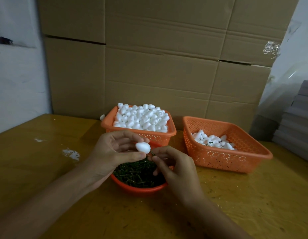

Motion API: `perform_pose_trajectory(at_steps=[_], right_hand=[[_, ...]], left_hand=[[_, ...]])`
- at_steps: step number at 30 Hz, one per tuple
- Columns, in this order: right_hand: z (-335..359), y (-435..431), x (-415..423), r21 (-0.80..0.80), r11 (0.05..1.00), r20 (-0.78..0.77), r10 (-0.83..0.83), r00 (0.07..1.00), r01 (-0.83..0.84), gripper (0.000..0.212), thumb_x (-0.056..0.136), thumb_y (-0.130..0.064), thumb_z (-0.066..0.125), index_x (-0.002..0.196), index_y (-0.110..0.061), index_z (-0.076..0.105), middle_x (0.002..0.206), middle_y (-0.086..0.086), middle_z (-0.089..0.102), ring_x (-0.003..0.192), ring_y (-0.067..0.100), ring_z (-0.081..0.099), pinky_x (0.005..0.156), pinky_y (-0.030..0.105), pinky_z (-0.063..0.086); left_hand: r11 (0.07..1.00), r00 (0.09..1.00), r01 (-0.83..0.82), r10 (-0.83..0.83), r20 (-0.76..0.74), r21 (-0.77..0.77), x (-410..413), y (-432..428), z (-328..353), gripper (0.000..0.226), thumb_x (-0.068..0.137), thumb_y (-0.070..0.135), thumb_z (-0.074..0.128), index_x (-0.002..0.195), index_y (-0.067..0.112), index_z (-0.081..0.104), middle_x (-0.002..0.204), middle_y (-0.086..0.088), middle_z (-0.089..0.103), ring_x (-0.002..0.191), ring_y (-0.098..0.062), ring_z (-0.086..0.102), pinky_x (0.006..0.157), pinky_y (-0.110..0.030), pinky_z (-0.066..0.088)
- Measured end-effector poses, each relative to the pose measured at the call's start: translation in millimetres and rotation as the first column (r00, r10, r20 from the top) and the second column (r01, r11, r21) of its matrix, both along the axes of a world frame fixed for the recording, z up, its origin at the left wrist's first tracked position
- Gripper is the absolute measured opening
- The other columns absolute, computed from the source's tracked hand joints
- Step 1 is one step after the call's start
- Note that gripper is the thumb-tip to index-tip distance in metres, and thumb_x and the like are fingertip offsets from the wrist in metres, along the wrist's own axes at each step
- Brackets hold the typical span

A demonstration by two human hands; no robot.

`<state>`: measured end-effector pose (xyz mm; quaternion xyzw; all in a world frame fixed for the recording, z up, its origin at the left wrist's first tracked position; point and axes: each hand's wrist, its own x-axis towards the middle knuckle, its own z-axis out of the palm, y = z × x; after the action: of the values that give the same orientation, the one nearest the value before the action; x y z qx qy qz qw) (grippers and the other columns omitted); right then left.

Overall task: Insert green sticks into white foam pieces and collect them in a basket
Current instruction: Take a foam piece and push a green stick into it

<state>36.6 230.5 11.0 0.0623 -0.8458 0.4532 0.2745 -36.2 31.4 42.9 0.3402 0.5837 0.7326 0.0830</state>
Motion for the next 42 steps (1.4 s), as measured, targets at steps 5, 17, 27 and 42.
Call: perform_pose_trajectory(at_steps=[5,17,27,42], right_hand=[[-1.8,-3.5,-0.5,0.036,0.999,0.002,-0.020,1.000,0.020,0.014,0.099,-0.012,0.071,0.106,-0.022,0.076,0.093,-0.017,0.078,0.067,0.011,0.074,0.077,0.037,0.060],[-2.8,-4.5,-1.2,0.075,0.997,-0.032,-0.016,0.999,0.018,0.015,0.098,-0.011,0.072,0.105,-0.022,0.077,0.087,-0.015,0.077,0.069,0.009,0.073,0.075,0.038,0.059],[-4.6,-3.7,-2.6,0.062,0.998,-0.020,0.004,1.000,-0.003,0.015,0.100,-0.013,0.070,0.107,-0.024,0.076,0.088,-0.012,0.077,0.071,0.012,0.074,0.076,0.043,0.059],[-5.7,-3.2,-2.0,0.078,0.997,-0.011,0.009,1.000,-0.008,0.016,0.101,-0.013,0.069,0.110,-0.025,0.076,0.092,-0.013,0.077,0.071,0.011,0.074,0.076,0.041,0.059]], left_hand=[[1.000,1.000,0.020,-0.020,-0.013,0.014,-0.8,-1.1,-2.4,0.030,0.062,0.015,0.092,0.089,0.020,0.081,0.115,-0.012,0.078,0.111,-0.024,0.075,0.085,-0.023,0.059],[0.999,0.999,0.010,-0.012,-0.043,-0.039,0.0,-1.1,-1.3,0.033,0.066,-0.002,0.093,0.091,0.015,0.081,0.112,-0.011,0.078,0.109,-0.026,0.076,0.084,-0.026,0.060],[0.997,0.992,0.028,-0.036,-0.121,-0.068,-1.7,-2.9,-2.1,0.031,0.063,0.007,0.094,0.090,0.017,0.081,0.109,-0.011,0.078,0.111,-0.024,0.074,0.086,-0.024,0.059],[0.994,0.988,0.036,-0.052,-0.146,-0.108,-3.4,-1.9,-4.5,0.032,0.061,0.015,0.095,0.090,0.018,0.084,0.110,-0.009,0.077,0.112,-0.024,0.073,0.086,-0.027,0.060]])
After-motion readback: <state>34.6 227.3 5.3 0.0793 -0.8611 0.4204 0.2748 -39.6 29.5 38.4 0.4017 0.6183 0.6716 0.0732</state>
